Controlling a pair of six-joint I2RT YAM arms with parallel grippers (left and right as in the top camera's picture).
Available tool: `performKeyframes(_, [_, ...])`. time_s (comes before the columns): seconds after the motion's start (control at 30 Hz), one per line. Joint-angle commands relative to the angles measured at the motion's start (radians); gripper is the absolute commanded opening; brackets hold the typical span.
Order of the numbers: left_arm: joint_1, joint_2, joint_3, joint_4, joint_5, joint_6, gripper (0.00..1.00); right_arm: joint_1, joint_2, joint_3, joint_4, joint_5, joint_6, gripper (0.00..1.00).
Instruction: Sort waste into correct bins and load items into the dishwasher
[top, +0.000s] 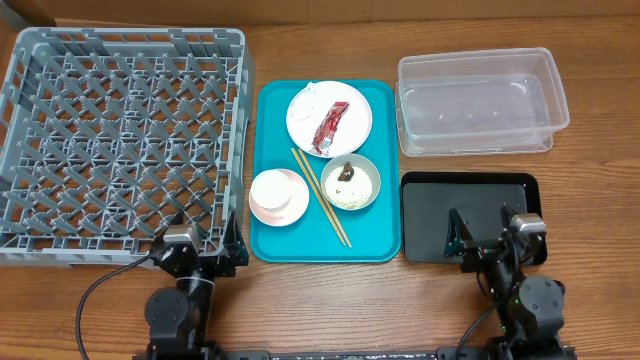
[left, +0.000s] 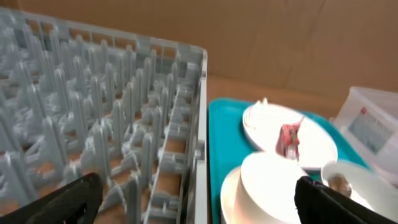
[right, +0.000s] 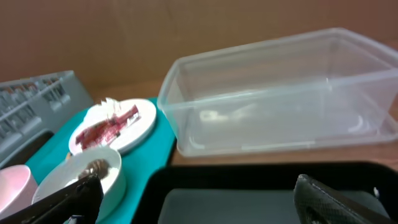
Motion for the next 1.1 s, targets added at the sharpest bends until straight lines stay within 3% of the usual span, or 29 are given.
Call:
performKeyframes(0.0, [0.012,0.013,0.089,-0.062,0.024,-0.006,1.00,0.004,0.063,0.110,-0.024,0.014,0.000,1.00])
performKeyframes(0.2, [0.012,0.142,0.249,-0.195,0.024,-0.006,1.00,0.004,0.242,0.268,-0.114,0.013,0.000,1.00])
performKeyframes(0.7, [0.012,0.734,0.796,-0.674,0.024,-0.002,1.00,0.004,0.795,0.797,-0.453,-0.035,-0.001,1.00])
performKeyframes(0.87, [0.012,0.848,0.898,-0.801,0.024,-0.002,1.00,0.004,0.963,1.016,-0.690,-0.035,-0.001,1.00])
performKeyframes(1.07, [0.012,0.880,0.907,-0.835,0.024,-0.002,1.00,0.004,1.051,1.121,-0.786,-0.064,0.000,1.00])
